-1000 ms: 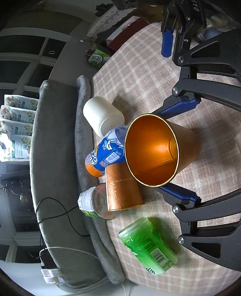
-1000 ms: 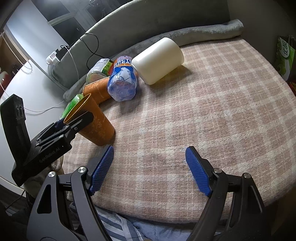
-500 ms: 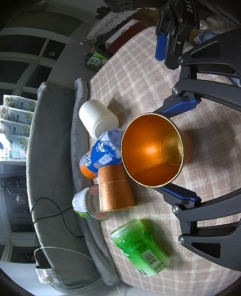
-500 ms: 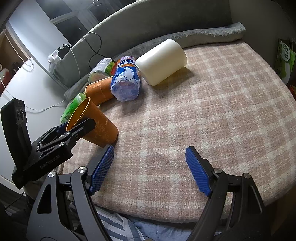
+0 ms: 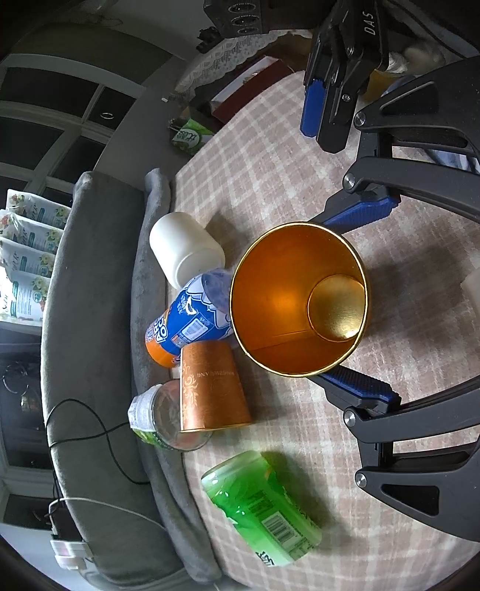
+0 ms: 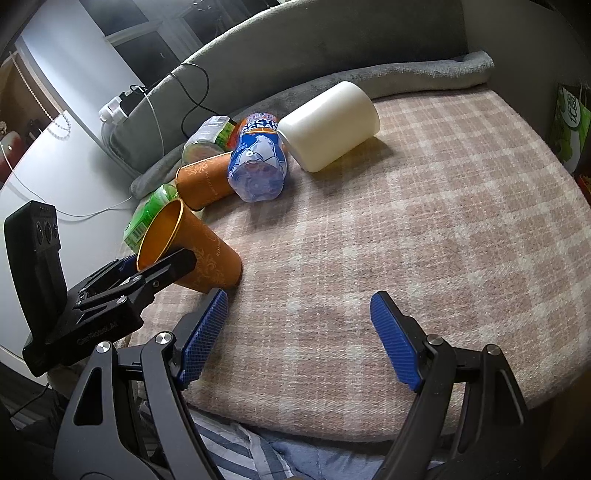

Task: Flip cup upright
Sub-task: 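Open the right gripper and withdraw it from the upright cup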

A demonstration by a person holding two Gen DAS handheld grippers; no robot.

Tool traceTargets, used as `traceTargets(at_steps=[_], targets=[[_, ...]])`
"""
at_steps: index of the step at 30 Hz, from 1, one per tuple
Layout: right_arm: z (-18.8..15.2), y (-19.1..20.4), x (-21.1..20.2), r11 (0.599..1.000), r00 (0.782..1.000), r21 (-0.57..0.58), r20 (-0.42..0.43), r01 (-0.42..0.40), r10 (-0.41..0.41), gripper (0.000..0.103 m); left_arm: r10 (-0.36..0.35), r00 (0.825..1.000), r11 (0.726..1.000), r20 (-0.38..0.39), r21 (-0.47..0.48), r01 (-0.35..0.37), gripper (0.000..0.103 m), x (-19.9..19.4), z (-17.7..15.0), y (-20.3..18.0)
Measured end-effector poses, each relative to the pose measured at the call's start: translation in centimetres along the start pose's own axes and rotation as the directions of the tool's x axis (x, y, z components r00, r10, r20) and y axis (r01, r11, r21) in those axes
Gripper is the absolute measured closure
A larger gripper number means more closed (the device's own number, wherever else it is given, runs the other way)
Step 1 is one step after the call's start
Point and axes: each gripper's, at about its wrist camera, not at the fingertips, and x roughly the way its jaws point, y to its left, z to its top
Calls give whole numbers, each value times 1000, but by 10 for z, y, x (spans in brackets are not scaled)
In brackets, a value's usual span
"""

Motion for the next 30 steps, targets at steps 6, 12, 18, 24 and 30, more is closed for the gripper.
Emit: traceTargets(at_steps=[6,12,18,24,30], targets=[[2,6,-2,999,1000,-26,16,23,-22,21,-23,1000,1000,-12,-8,23,33,-1,-3,2],[6,15,-5,996,997,-66,48,58,-55,21,-36,999,999,-12,-12,36,29,-6,-7,3],[11,26,-10,986,989,-119,100,116,-104,20,-48,998,998,-28,-41,47,29,-13,-13,10],[15,38,-16,966,969,-168,187,196,-164,13,1,1000,997,12,-80,-1,29,-34,-21,24],[19,48,-24,945,942,-194,263,262,-207,12,122,985,987,125,-120,-108,29,-66,-17,39]])
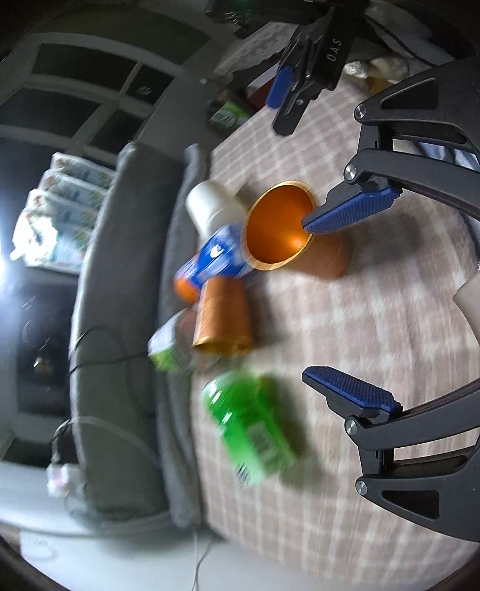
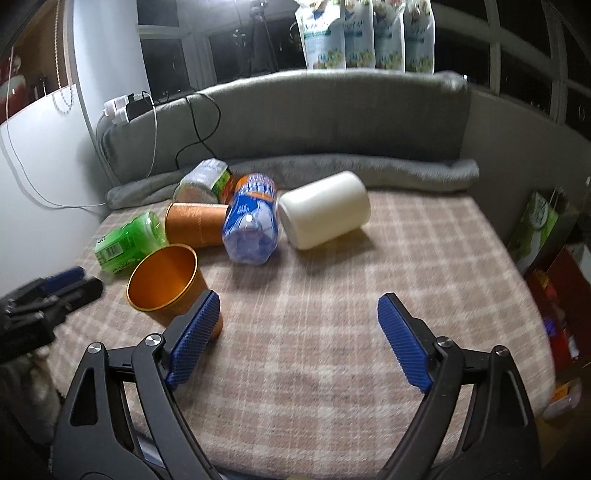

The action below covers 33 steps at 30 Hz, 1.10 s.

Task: Flip cup upright

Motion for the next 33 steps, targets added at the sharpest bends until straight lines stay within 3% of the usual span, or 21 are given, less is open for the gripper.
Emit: traceTargets(at_steps=[8,17,24,33], targets=[[9,4,-12,999,995,-10,89,50,-49,6,145,979,989,141,-7,-146,21,-22,9,10],[18,5,-26,997,980,13,184,74,-75,1,180,958,983,225,-17,-180,20,-37,16,3],[26,10,-41,993,948,15,295,120,-119,0,198,929,979,313,-15,-203,19,-52,27,-3],[33,11,-50,988,920,40,361,150,-154,0,194,910,979,367,-15,-202,17,-61,34,-7]])
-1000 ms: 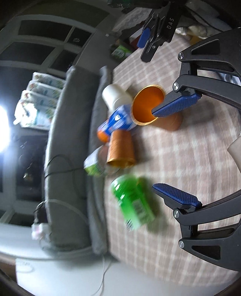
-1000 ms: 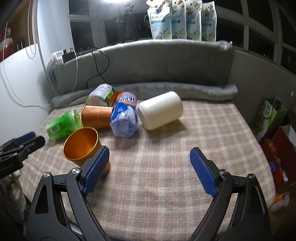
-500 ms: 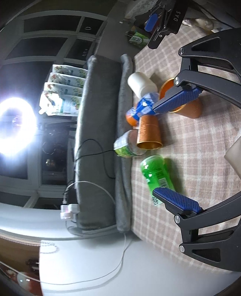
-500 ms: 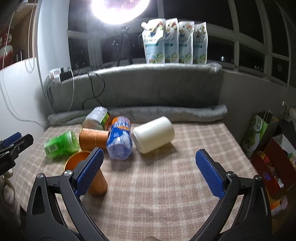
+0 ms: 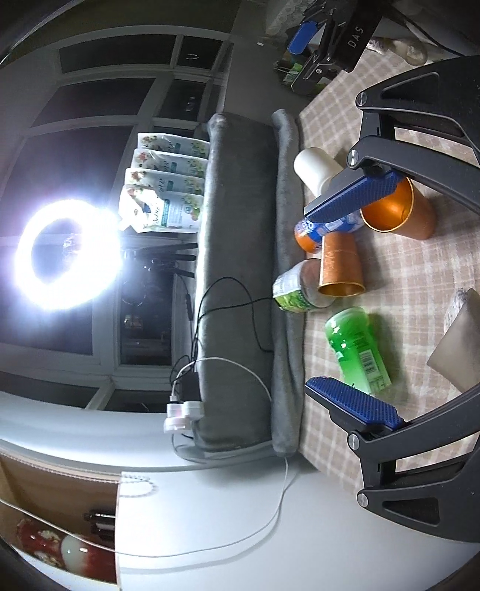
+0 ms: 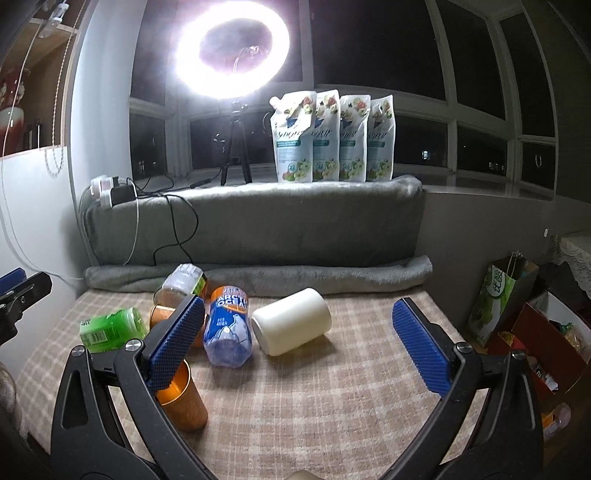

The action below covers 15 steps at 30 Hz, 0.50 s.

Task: Flip cup upright

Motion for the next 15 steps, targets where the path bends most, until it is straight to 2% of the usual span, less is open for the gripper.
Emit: traceTargets(at_steps=[15], targets=[[1,-4,-2,1000,999,15,31,27,-28,0,-25,1000,1000,-14,9,25,17,1,0,-6]])
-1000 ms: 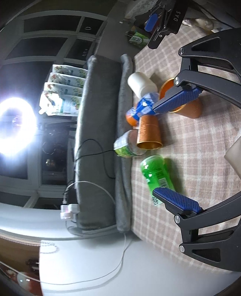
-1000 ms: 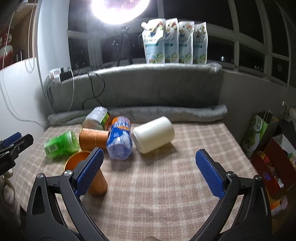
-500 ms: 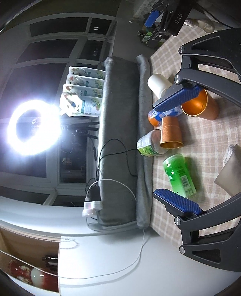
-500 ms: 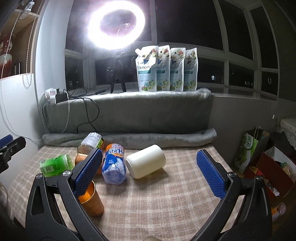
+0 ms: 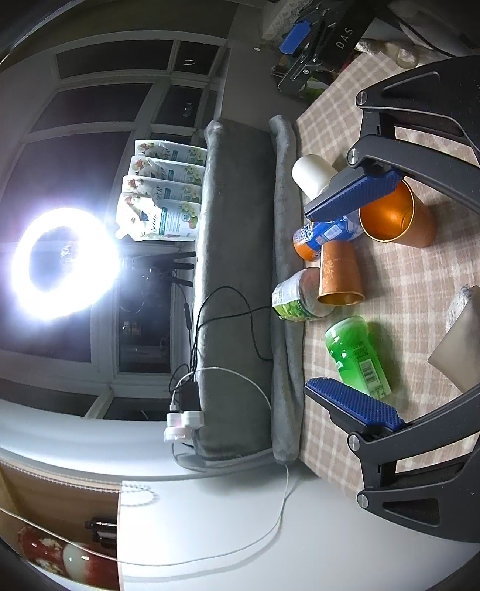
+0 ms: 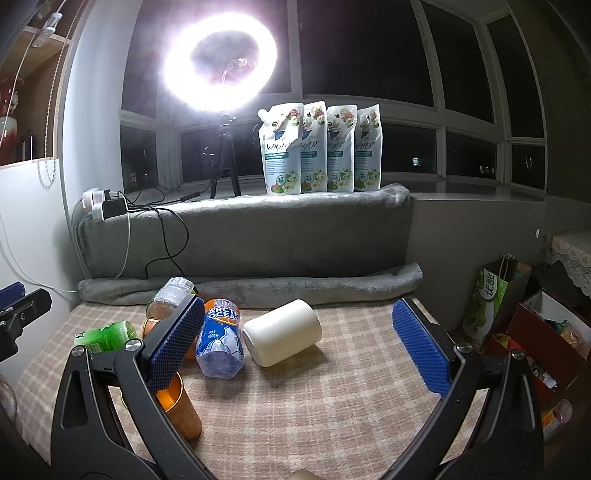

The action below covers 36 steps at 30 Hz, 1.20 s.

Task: Flip cup upright

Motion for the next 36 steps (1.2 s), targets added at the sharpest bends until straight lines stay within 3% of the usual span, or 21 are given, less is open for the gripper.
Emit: traceTargets(at_steps=[36], targets=[[-1,0,1,1000,1000,-10,-6,-7,7,0,1,1000,1000,-2,-9,-1,17,1,0,2]])
